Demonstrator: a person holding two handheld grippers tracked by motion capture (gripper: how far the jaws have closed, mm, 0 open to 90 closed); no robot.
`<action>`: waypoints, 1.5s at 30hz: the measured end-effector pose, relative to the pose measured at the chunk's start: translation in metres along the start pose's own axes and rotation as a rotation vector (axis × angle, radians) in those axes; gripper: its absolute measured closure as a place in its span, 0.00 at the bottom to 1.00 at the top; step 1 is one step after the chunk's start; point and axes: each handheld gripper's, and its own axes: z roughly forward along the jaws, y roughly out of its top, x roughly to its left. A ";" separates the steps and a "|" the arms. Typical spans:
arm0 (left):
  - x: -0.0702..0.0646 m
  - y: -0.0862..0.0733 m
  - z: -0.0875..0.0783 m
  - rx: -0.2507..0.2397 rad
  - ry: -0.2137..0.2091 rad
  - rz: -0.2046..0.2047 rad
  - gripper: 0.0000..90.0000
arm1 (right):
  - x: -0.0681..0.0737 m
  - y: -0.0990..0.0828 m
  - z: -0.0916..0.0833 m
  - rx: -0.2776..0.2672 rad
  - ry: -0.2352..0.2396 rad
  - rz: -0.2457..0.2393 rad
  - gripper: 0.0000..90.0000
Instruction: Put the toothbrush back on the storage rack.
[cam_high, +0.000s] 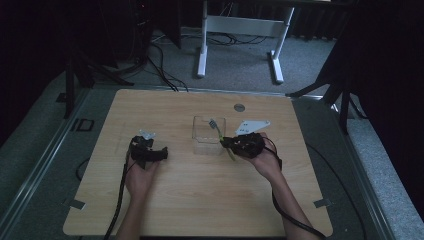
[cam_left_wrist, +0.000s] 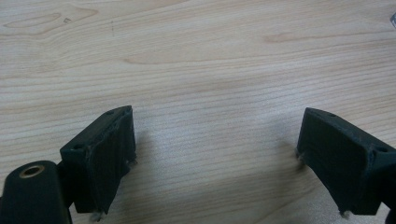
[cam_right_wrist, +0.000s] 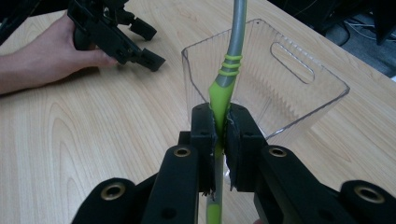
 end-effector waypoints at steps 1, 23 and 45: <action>0.000 0.000 0.000 -0.002 0.000 0.000 0.13 | 0.000 0.000 0.000 -0.004 0.002 0.002 0.92; 0.000 0.000 0.000 0.000 0.000 0.002 0.13 | -0.002 0.011 -0.001 -0.052 -0.010 0.028 0.92; 0.000 0.000 0.000 0.000 0.001 0.002 0.13 | -0.005 0.019 0.001 -0.085 -0.003 0.065 0.92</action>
